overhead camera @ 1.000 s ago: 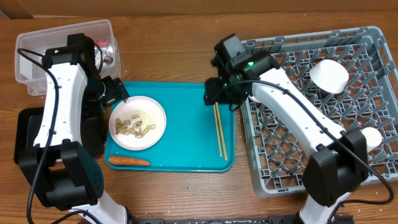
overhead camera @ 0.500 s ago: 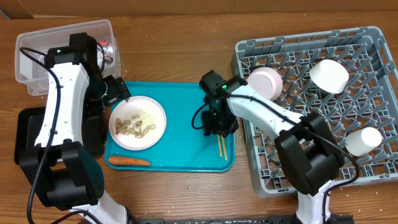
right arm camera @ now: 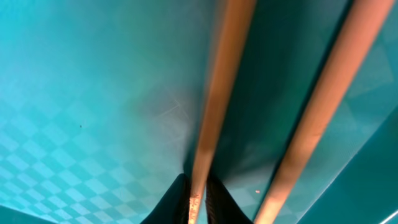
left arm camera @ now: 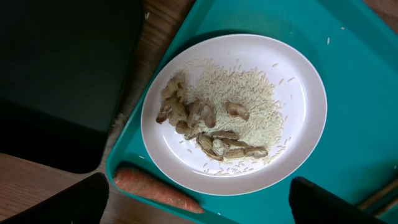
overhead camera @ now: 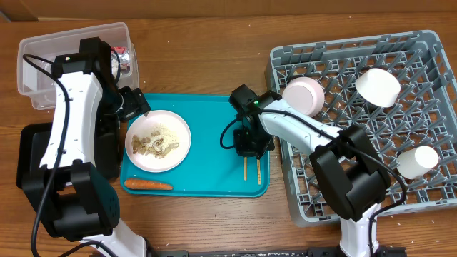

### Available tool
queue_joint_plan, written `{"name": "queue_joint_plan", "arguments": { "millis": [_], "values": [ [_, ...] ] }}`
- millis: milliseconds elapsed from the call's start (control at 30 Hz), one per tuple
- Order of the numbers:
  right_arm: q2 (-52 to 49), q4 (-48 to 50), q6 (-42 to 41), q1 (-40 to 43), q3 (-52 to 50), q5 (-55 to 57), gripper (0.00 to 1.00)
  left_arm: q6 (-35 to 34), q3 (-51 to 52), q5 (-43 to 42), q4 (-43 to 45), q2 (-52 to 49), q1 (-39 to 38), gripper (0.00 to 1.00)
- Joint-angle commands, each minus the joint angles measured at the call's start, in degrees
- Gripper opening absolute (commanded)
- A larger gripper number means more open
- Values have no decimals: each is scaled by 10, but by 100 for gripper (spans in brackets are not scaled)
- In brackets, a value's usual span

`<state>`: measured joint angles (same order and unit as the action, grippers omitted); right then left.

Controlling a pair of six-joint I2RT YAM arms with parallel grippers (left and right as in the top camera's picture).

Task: Sort waste into correct bins and load items into the dishwasher
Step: 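Grasp one chopstick on the tray with the right gripper, then carry the chopstick into the dish rack and release it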

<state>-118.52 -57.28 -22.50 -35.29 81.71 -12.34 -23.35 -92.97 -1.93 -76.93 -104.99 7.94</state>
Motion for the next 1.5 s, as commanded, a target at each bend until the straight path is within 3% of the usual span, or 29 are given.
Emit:
{"name": "queue_joint_plan", "arguments": {
  "millis": [0,333,533,833,1367,1467],
  "values": [
    [-12,4,-1,1,-8,14,6,15,-9,-7,1,20,-3,94],
    [11,-34,0,9,46,47,4,16,-9,-6,1,20,-3,94],
    [97,-108,38,31,113,104,4,16,-9,-6,1,20,-2,94],
    [182,-264,65,101,118,161,4,15,-9,-7,7,20,-3,95],
    [181,-264,62,120,-53,161,4,16,-9,-6,12,20,-3,95],
    [183,-263,62,119,-54,160,18,15,-9,-6,13,20,-3,95]
  ]
}}
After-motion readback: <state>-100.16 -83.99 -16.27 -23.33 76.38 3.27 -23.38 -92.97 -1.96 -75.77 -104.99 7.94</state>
